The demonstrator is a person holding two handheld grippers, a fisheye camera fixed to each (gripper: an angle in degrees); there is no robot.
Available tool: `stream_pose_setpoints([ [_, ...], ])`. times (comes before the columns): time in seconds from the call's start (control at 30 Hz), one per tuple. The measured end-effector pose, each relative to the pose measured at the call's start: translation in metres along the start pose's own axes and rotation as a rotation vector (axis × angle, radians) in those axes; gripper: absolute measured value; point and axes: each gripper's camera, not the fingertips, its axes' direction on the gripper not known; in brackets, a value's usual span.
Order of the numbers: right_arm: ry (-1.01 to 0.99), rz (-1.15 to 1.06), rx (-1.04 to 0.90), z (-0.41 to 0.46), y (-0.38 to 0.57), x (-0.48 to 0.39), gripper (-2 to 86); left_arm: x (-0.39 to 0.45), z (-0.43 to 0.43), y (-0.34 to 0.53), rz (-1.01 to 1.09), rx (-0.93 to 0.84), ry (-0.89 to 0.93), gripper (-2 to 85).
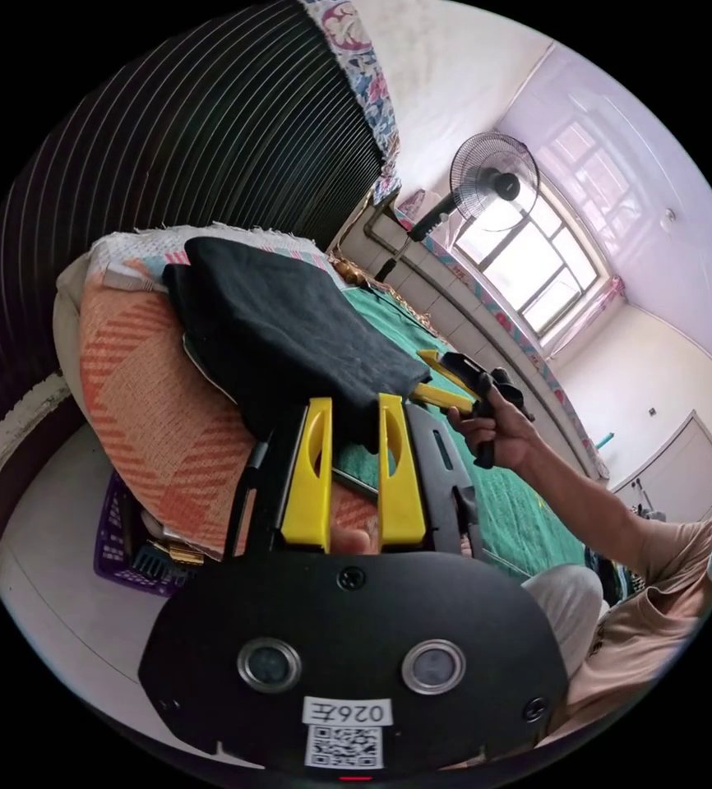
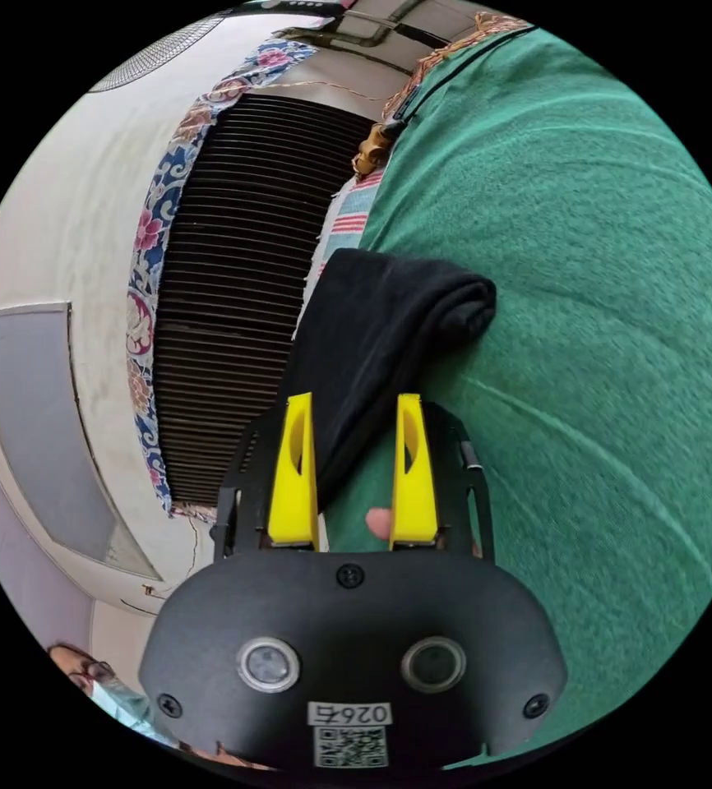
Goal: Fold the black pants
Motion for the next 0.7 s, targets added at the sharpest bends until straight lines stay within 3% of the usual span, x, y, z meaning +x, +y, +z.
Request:
stream_pose_setpoints([
  [0.13,0.081,0.044,-0.034,-0.004,-0.011,-0.017,1.4,0.026,0.026,0.004,0.033,0.009,-0.077,4.8],
  [0.2,0.017,-0.003,-0.005,-0.027,-0.002,-0.036,0.2,0.053,0.04,0.003,0.079,0.036,-0.093,4.0],
  [0.33,0.002,-0.067,0.063,-0.091,0.028,-0.064,-0.1,0.109,0.072,-0.005,0.166,0.021,0.016,3.7],
  [0.53,0.157,-0.126,0.247,-0.272,0.136,-0.077,-0.2,0.262,0.209,-0.01,0.365,-0.246,0.295,3.8],
  [0.7,0.392,-0.078,0.371,-0.434,0.309,-0.06,0.7,0.46,0.347,0.006,0.646,-0.607,0.535,4.1],
])
